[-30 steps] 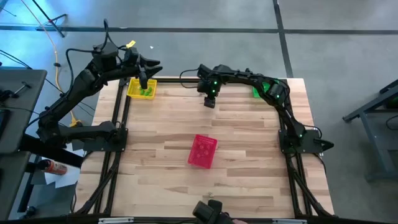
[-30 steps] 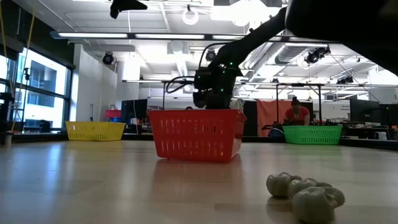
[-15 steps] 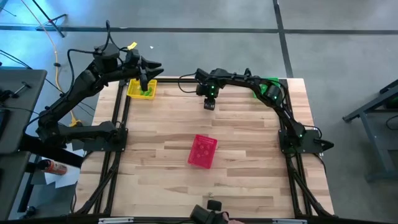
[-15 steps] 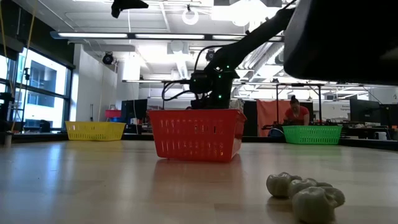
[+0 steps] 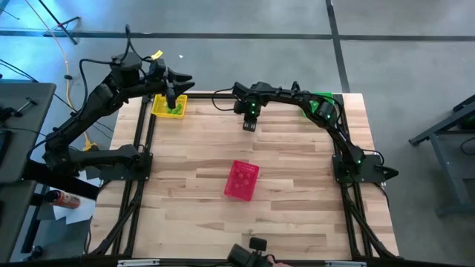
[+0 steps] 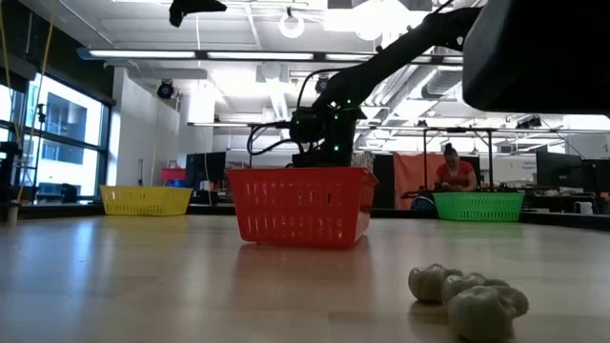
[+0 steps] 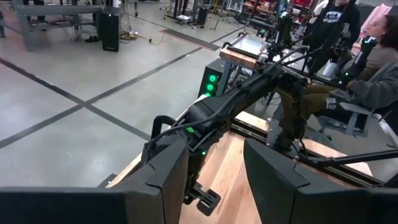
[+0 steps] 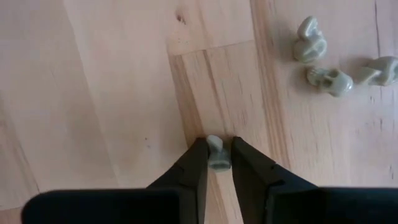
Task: Sort Halloween decoration
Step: Put the white skull toy into the green bin
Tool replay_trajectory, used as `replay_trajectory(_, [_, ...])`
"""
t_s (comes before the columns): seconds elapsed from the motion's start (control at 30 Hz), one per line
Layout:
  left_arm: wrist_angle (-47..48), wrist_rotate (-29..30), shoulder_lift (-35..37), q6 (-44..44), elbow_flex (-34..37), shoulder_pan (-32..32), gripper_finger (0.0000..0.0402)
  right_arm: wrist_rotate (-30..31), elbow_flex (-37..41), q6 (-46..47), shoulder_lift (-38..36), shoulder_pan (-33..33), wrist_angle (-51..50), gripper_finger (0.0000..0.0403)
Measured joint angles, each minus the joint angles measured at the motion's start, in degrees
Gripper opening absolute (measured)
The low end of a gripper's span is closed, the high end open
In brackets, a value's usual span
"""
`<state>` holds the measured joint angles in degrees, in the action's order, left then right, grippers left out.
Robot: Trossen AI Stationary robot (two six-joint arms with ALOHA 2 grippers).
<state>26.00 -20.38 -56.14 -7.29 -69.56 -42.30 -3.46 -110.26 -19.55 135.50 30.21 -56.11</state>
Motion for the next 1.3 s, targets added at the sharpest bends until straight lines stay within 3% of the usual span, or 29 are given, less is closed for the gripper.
replay_trajectory(0.3, [1.48, 0.00, 0.00, 0.90, 0.00, 0.00, 0.0147, 0.02, 0.02, -1.14, 0.04, 0.01, -0.21, 0.0052])
replay_trajectory(0.57, [2.06, 0.00, 0.00, 0.92, 0.00, 0.00, 0.0147, 0.21, 0.02, -2.62, 0.04, 0.03, -0.83, 0.0015])
replay_trajectory(0.8, [4.90, 0.00, 0.00, 1.09, 0.00, 0.00, 0.0147, 0.30, -0.43, -3.11, 0.06, 0.03, -1.51, 0.0010])
replay_trajectory(1.07, [8.31, 0.00, 0.60, 2.94, -0.02, 0.00, 0.0147, 2.15, -3.97, -5.38, 0.55, 0.23, -3.86, 0.0005])
replay_trajectory(1.3, [8.87, 0.00, 1.34, 3.02, -0.02, -0.04, 0.0147, -0.23, -8.46, -5.77, 0.53, 0.48, -3.79, 0.0002])
